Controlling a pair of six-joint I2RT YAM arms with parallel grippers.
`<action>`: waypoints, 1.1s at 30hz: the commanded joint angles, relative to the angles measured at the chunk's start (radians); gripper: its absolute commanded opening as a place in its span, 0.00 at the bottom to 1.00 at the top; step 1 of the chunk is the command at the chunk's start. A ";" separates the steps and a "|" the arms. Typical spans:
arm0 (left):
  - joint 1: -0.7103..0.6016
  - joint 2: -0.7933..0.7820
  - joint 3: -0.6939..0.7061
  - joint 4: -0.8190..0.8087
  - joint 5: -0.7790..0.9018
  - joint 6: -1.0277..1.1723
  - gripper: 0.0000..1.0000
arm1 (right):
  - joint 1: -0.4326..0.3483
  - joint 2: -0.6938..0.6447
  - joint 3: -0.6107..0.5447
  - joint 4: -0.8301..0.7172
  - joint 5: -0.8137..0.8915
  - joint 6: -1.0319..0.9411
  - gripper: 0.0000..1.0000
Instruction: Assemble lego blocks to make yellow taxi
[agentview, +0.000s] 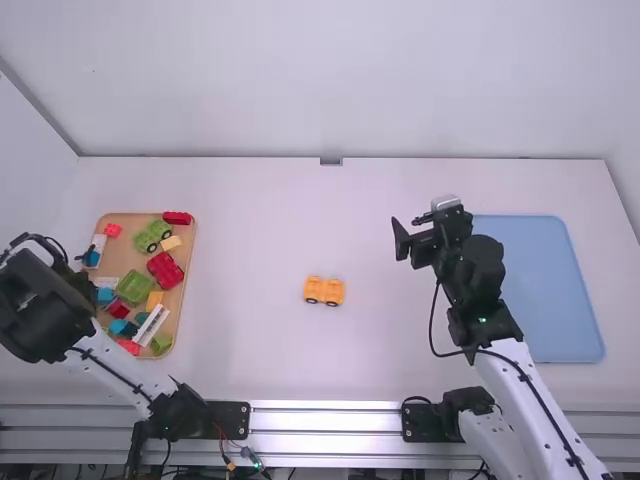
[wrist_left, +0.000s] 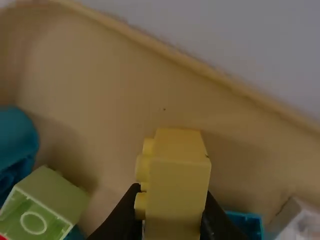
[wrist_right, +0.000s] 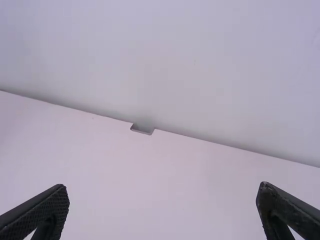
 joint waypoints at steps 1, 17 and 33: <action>-0.002 -0.013 0.070 -0.032 -0.005 0.079 0.05 | 0.001 0.000 0.035 0.005 0.000 0.004 0.99; -0.142 -0.371 -0.043 0.098 0.101 0.443 0.02 | 0.079 0.012 0.035 0.076 0.000 0.127 0.99; -0.919 -0.696 -0.305 0.442 0.354 1.398 0.02 | -0.070 0.456 0.239 0.219 -0.734 0.386 0.99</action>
